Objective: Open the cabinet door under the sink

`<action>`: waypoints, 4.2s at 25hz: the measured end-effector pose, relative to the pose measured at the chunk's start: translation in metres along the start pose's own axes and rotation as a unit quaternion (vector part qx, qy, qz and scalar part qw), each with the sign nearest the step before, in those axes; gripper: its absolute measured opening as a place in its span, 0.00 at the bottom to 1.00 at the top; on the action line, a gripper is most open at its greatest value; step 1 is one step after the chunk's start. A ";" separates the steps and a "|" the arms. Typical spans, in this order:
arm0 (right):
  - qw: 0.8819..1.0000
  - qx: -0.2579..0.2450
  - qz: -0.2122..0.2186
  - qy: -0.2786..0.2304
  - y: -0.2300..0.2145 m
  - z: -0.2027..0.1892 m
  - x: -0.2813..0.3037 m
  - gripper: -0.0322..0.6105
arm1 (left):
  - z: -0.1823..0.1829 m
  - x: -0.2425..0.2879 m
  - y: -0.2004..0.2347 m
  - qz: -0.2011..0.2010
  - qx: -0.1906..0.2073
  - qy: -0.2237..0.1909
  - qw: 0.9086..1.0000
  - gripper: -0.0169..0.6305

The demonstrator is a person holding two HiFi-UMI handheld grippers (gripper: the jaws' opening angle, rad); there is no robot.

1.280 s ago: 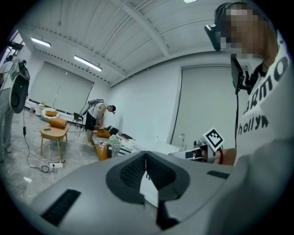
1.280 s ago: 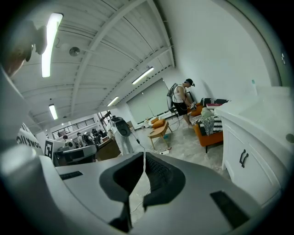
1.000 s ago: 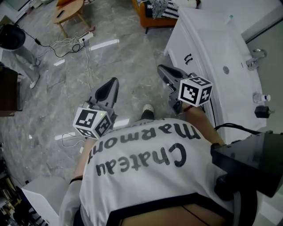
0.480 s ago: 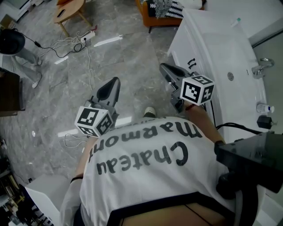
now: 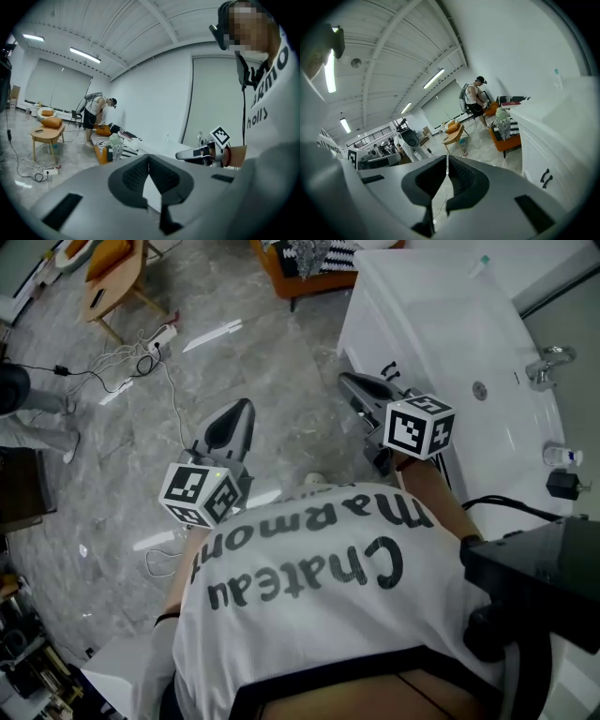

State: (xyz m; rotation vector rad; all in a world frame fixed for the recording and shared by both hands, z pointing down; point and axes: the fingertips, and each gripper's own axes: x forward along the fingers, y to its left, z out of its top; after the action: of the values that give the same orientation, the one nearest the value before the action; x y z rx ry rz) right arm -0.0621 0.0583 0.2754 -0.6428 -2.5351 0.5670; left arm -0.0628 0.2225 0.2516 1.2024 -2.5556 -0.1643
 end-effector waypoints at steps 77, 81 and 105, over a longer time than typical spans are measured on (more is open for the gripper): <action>0.846 0.208 -0.407 -0.275 -0.368 -0.202 0.014 0.20 | -0.309 0.424 -0.099 -0.597 0.183 0.268 0.734 0.20; 0.845 0.196 -0.411 -0.280 -0.386 -0.204 0.009 0.20 | -0.318 0.440 -0.110 -0.606 0.194 0.250 0.730 0.20; 0.860 0.121 -0.425 -0.256 -0.398 -0.172 0.011 0.12 | -0.324 0.460 -0.142 -0.626 0.248 0.240 0.699 0.12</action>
State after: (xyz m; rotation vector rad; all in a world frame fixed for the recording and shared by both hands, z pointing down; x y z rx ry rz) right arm -0.1148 -0.2104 0.6122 0.8123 -2.7735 0.7493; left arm -0.1286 -0.2120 0.6304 2.5525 -0.9534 0.5205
